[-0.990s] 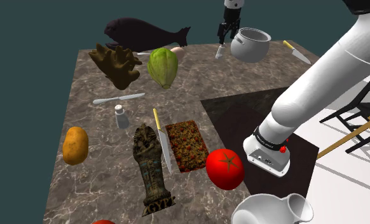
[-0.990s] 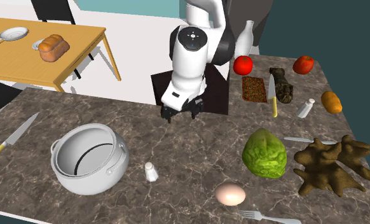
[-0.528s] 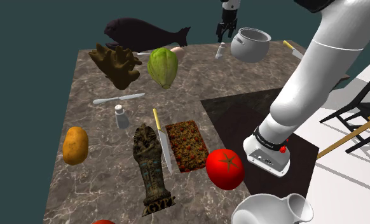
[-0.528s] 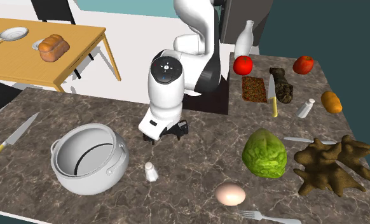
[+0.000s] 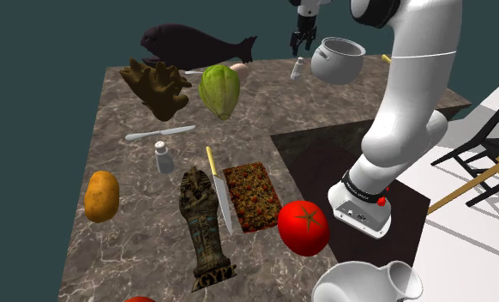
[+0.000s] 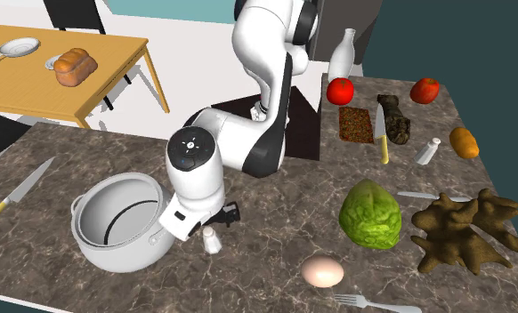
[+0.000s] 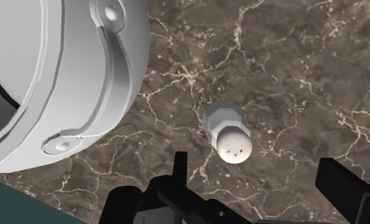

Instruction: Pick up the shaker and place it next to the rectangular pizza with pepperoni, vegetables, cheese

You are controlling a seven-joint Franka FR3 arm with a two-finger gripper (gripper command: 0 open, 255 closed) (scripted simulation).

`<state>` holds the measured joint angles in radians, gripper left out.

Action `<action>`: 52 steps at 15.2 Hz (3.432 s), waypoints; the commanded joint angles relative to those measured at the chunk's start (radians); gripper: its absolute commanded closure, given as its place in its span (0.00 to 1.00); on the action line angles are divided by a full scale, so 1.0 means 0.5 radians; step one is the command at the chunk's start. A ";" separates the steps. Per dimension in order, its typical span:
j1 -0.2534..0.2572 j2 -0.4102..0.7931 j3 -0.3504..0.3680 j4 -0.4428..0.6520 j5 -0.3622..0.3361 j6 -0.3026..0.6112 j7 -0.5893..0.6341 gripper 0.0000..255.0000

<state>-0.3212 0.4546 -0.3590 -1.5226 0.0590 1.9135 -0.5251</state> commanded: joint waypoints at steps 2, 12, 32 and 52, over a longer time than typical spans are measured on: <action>-0.018 0.058 0.006 0.008 0.020 0.048 -0.014 0.00; -0.024 0.089 0.011 -0.070 0.031 0.156 -0.021 0.00; -0.022 0.034 0.000 0.038 0.013 -0.005 -0.020 1.00; -0.053 -0.002 -0.018 0.528 0.000 -0.525 -0.038 1.00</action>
<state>-0.3464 0.4514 -0.3681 -1.2777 0.0582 1.6682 -0.5443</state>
